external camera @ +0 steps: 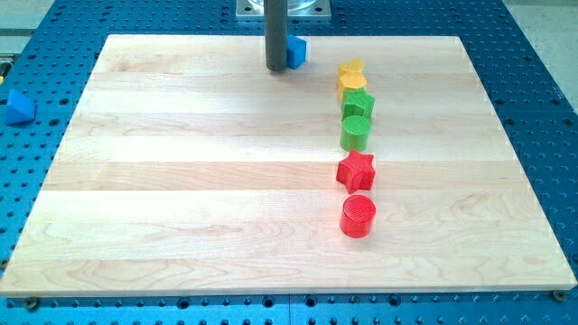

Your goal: Move the blue cube into the heart

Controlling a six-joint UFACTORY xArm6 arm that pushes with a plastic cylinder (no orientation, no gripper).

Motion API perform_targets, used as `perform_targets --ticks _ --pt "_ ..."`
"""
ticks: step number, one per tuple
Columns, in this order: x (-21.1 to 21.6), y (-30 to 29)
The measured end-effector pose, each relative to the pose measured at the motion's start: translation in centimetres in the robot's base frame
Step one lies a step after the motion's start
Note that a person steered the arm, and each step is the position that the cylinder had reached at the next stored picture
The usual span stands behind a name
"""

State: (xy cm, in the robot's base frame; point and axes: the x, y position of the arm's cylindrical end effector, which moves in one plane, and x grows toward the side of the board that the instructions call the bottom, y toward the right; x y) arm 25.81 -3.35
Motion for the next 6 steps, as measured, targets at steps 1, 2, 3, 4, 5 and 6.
perform_targets --ticks 1,2,3,4,5,6 --pt "-2.6 -1.7" --pt "-3.1 5.1" --pt "-3.1 9.0" --pt "-3.1 11.1" --pt "-2.7 11.2" --pt "-2.6 8.6"
